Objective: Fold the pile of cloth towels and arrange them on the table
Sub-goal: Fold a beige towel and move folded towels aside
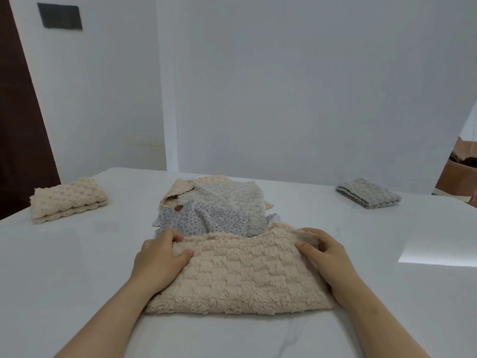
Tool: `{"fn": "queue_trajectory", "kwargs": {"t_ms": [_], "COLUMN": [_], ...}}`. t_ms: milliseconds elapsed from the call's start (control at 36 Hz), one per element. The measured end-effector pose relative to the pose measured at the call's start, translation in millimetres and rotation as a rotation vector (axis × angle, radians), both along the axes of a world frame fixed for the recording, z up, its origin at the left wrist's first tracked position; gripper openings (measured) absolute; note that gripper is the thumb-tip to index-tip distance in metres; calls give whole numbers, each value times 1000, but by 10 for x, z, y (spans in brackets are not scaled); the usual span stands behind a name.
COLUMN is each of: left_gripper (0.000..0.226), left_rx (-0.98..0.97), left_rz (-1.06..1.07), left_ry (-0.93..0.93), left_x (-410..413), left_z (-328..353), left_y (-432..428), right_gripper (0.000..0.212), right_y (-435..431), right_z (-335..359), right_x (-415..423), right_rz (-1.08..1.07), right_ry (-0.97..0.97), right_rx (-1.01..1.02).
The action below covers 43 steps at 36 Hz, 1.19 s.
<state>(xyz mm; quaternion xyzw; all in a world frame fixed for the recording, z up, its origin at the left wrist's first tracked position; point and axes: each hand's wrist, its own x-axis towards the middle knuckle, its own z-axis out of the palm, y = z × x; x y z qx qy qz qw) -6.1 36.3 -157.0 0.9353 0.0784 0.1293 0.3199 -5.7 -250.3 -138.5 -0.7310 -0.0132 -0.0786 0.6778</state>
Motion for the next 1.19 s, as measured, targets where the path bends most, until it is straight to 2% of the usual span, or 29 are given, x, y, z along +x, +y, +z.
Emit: {"fn": "queue_trajectory", "kwargs": {"t_ms": [56, 111, 250, 361, 528, 639, 806, 1000, 1194], "left_gripper": [28, 16, 25, 21, 17, 18, 14, 17, 14], "left_rx": [-4, -52, -139, -225, -498, -753, -989, -1054, -962], "left_rz": [-15, -20, -39, -43, -3, -32, -57, -104, -107], "left_ry": [12, -7, -52, -99, -222, -224, -214, -245, -319], "left_x": [-1, -15, -48, -63, -92, -100, -99, -133, -156], "left_z": [4, 18, 59, 96, 211, 231, 317, 369, 396], "left_y": [12, 14, 15, 11, 0, 18, 65, 128, 155], "right_gripper": [20, 19, 16, 15, 25, 22, 19, 20, 24], "right_y": [11, 21, 21, 13, 21, 16, -30, -37, -34], "right_z": [-11, -18, -27, -18, 24, 60, 116, 135, 169], "right_x": [2, -6, -6, -15, -27, -33, -40, -41, -48], "right_rz": [-3, -14, -70, -89, -88, -89, -82, -99, -90], "right_ry": [2, 3, -25, -41, -70, -98, -129, -160, -210], "right_rx": [-25, -20, 5, 41, 78, 92, 168, 205, 213]}}
